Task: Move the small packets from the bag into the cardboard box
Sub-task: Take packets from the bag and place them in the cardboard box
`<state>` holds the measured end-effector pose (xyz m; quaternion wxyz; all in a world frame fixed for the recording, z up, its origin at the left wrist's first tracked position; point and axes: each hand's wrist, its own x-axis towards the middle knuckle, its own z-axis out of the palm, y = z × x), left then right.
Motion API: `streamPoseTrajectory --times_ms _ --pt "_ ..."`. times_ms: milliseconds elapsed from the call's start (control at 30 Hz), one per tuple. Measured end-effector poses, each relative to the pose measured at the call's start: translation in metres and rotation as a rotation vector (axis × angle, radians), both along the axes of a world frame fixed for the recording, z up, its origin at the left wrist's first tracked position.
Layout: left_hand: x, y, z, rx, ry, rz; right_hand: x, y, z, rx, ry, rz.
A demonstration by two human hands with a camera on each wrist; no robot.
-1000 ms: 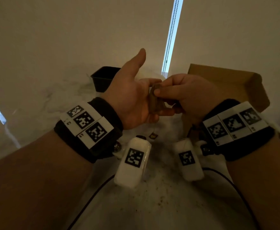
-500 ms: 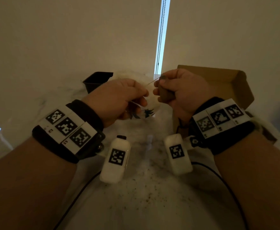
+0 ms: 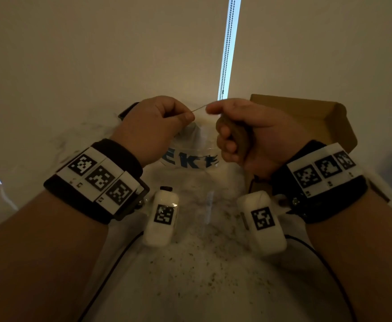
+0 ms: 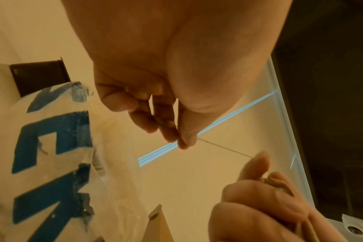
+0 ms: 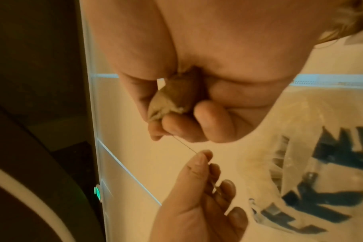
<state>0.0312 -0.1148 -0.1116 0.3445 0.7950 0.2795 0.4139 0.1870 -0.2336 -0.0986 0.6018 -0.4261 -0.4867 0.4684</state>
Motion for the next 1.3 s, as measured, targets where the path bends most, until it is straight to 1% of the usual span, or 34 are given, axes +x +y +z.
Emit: streamPoseTrajectory --times_ms 133,233,500,700,833,967,1100,1300 --pt "-0.001 0.006 -0.001 -0.072 -0.031 0.031 0.004 0.001 0.005 0.065 0.19 0.002" --pt "-0.003 0.008 -0.002 -0.139 -0.065 0.046 0.006 0.004 0.005 0.073 0.25 0.0" --pt "-0.002 0.007 -0.004 -0.124 -0.021 0.026 0.008 0.01 0.0 0.112 0.279 -0.01" --pt "-0.003 0.005 -0.002 -0.14 -0.033 -0.027 0.005 0.012 -0.001 0.156 0.256 -0.156" --pt "-0.002 0.001 -0.001 -0.07 0.05 -0.065 0.006 0.015 0.0 0.162 0.298 -0.229" --pt "-0.001 -0.005 0.0 -0.016 0.151 -0.15 0.007 0.019 -0.004 0.169 0.366 -0.269" --pt "0.0 -0.014 0.002 0.01 0.222 -0.245 0.006 0.021 -0.009 0.14 0.356 -0.334" --pt "0.002 -0.027 0.003 -0.016 0.19 -0.354 0.007 0.025 -0.015 0.01 0.392 -0.428"
